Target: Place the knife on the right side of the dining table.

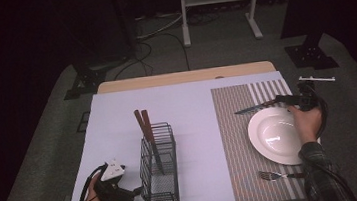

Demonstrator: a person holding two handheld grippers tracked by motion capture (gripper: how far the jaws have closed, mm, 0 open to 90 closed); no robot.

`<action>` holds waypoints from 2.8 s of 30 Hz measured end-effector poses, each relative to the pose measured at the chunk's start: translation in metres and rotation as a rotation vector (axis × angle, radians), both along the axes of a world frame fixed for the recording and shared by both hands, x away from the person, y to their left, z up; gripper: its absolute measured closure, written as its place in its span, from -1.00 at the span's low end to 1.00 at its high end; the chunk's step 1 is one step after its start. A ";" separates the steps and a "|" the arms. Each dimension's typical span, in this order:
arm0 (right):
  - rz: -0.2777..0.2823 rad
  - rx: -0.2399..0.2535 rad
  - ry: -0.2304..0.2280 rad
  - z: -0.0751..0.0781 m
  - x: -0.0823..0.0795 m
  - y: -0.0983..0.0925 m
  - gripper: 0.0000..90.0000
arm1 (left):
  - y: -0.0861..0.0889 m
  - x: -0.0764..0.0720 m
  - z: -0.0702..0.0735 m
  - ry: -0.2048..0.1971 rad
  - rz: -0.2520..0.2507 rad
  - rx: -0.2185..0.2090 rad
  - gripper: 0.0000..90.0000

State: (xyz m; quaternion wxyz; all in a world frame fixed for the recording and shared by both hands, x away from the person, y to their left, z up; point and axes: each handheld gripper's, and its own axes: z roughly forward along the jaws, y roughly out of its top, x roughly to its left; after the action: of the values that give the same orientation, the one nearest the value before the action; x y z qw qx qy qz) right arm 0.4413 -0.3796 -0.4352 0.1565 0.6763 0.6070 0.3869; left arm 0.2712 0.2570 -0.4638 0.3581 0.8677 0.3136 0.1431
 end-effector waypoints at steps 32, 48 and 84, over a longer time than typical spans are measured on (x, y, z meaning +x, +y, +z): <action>-0.023 -0.080 0.167 -0.006 0.016 0.007 -0.18 | 0.000 0.000 0.000 0.001 0.000 0.000 -1.00; -0.024 -0.043 0.083 0.008 0.006 0.006 -0.47 | 0.000 0.000 0.000 0.000 0.000 0.000 -1.00; 0.627 -0.190 -0.152 0.045 -0.087 0.182 -1.00 | 0.000 0.000 0.000 0.002 0.000 0.000 -1.00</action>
State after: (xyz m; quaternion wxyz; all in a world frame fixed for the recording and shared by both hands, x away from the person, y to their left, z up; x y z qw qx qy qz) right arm 0.3545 -0.1976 -0.3904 0.1370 0.4083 0.8054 0.4073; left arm 0.2710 0.2571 -0.4636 0.3579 0.8677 0.3142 0.1423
